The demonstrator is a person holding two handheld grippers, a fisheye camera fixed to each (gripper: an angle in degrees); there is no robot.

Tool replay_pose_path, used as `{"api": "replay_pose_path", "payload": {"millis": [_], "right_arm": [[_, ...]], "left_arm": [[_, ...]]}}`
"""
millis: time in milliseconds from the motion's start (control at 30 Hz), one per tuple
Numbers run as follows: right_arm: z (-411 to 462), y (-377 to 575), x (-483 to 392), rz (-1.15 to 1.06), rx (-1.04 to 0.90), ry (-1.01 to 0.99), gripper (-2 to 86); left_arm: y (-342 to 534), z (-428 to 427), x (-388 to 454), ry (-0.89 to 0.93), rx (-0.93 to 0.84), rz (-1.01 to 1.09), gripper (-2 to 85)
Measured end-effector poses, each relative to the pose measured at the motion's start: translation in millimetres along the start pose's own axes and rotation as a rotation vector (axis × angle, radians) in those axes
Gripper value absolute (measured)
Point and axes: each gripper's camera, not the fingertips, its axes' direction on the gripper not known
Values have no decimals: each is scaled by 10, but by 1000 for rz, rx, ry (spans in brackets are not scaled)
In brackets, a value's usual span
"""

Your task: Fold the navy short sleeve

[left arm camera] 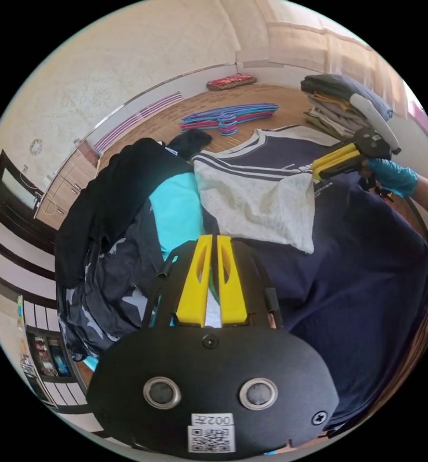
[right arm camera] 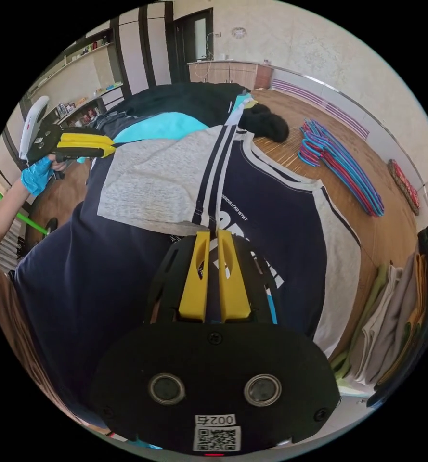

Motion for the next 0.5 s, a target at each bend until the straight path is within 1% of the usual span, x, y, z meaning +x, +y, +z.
{"api": "replay_pose_path", "payload": {"millis": [67, 167, 300, 367, 467, 500], "right_arm": [[-4, 38, 19, 10, 11, -14, 15], [73, 52, 41, 14, -24, -55, 15], [67, 37, -5, -22, -45, -52, 31], [35, 42, -19, -34, -31, -41, 38], [35, 49, -21, -37, -16, -44, 54], [62, 50, -15, -33, -20, -60, 59]], "left_arm": [[47, 1, -32, -31, -3, -39, -7], [76, 71, -62, -21, -42, -66, -9], [8, -36, -86, -9, -81, -103, -3], [-17, -152, -60, 10, -71, -107, 7], [-48, -322, 120, 101, -4, -58, 21], [-70, -331, 238, 159, 8, -13, 24]]}}
